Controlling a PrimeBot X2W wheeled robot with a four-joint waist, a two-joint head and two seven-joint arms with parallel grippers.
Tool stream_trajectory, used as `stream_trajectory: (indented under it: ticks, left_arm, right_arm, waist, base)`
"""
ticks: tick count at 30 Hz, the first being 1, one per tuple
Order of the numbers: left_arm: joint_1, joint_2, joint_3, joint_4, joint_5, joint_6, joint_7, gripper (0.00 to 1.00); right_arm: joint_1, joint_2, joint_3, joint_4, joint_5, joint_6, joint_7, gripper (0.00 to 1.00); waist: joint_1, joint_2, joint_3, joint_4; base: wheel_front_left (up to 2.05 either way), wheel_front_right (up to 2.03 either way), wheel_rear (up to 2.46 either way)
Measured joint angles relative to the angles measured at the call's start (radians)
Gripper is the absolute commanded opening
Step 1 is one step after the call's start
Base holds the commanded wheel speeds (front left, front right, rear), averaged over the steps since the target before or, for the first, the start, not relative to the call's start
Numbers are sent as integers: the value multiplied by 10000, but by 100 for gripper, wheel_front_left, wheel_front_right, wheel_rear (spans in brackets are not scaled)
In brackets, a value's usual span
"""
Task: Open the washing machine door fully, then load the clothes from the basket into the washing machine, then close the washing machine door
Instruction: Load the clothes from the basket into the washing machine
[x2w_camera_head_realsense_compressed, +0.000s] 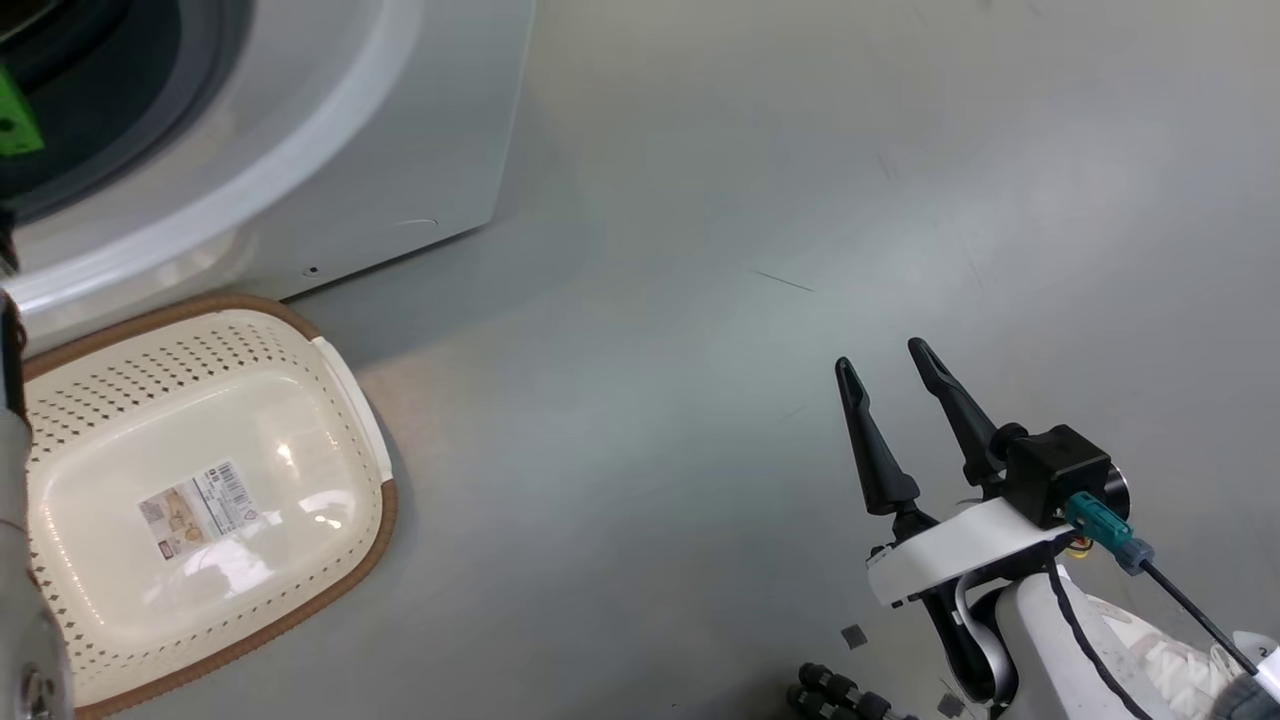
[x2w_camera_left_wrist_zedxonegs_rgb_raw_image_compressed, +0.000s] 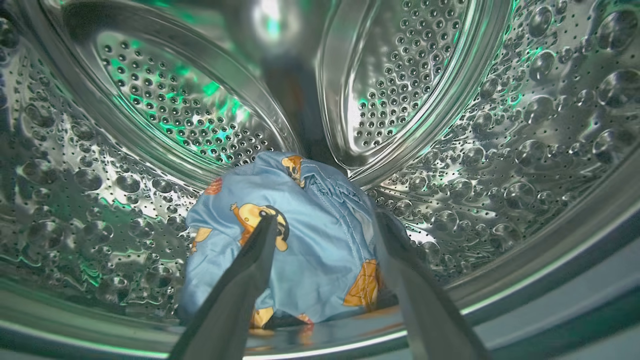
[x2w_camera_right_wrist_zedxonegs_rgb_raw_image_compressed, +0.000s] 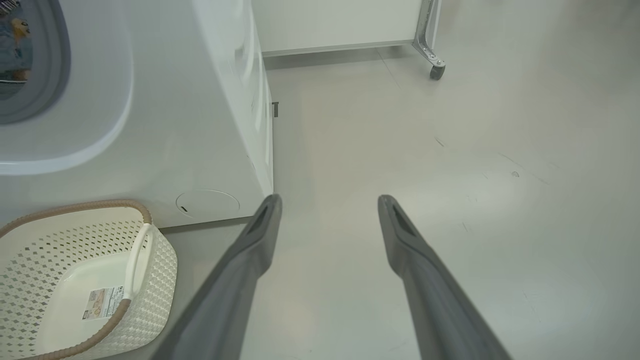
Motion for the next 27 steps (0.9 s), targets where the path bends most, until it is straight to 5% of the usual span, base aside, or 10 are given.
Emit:
stream_trajectory:
  ticks: [27]
  left_arm:
    - [2330,-1981,-119,784,-610,-399,-846,100]
  right_arm:
    - [639,-510,-546,155,-163,0,0,100]
  waist:
    - [0,0,-2323,1492]
  base:
    - [0,0,0]
